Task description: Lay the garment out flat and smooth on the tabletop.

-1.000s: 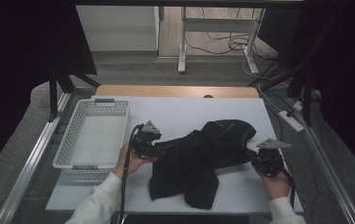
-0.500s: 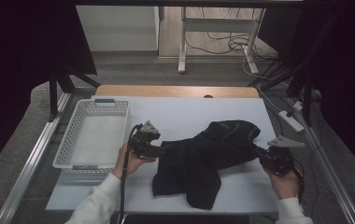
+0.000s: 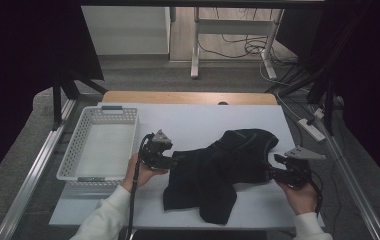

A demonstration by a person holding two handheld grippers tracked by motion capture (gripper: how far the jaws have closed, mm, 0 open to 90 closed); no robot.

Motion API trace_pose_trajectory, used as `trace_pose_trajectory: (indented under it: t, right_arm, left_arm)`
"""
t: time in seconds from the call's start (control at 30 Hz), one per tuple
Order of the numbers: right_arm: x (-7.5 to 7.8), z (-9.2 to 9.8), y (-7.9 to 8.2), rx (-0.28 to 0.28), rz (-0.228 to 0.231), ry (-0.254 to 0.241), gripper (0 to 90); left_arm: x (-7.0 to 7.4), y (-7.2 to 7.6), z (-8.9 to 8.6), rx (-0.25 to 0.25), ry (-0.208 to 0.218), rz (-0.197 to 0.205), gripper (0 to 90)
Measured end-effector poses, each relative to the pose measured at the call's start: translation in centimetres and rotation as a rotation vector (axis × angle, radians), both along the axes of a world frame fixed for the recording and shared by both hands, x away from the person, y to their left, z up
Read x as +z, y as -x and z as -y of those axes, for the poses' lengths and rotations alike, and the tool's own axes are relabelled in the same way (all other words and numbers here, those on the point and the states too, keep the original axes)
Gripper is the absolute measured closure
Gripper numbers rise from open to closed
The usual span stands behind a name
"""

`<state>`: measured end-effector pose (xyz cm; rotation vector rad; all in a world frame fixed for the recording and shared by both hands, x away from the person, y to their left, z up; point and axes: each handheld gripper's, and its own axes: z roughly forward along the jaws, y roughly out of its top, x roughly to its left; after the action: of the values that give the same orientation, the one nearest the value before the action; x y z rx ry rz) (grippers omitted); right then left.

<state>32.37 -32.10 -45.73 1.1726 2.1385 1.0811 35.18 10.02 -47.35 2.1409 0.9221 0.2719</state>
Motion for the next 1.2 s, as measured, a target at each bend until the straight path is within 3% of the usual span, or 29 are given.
trace_pose_trajectory:
  t: [0.23,0.37,0.53,0.67,0.77,0.97,1.1,1.2]
  right_arm:
    - [0.0,-3.8,-0.5,0.112,-0.006,0.008,40.7]
    - [0.8,-6.2,1.1,0.197,0.024,0.009,41.6]
    - [0.4,-7.5,3.6,0.265,0.000,0.026,42.6]
    - [-0.8,-7.4,4.6,0.277,-0.029,0.044,43.6]
    - [-1.6,-7.6,4.4,0.283,-0.063,0.020,45.1]
    - [-2.8,-9.0,3.9,0.317,-0.086,0.061,47.0]
    - [-3.3,-9.2,3.3,0.296,-0.091,0.064,47.2]
    - [-3.3,-8.9,2.9,0.267,-0.085,0.063,46.9]
  left_arm:
    - [-0.2,-0.2,-0.1,0.006,0.002,-0.008,31.1]
    - [0.0,0.1,-0.4,0.008,0.007,-0.002,31.2]
    - [0.0,0.7,-0.5,-0.011,0.007,-0.004,31.3]
    - [-0.4,1.0,-0.4,-0.027,-0.005,-0.014,31.3]
    - [-0.7,1.4,-0.2,-0.041,-0.004,-0.026,31.3]
    - [-1.4,3.2,0.2,-0.117,-0.003,-0.059,31.3]
    - [-1.5,4.3,0.8,-0.170,0.015,-0.078,31.6]
    - [-1.9,4.4,1.4,-0.202,0.003,-0.093,33.4]
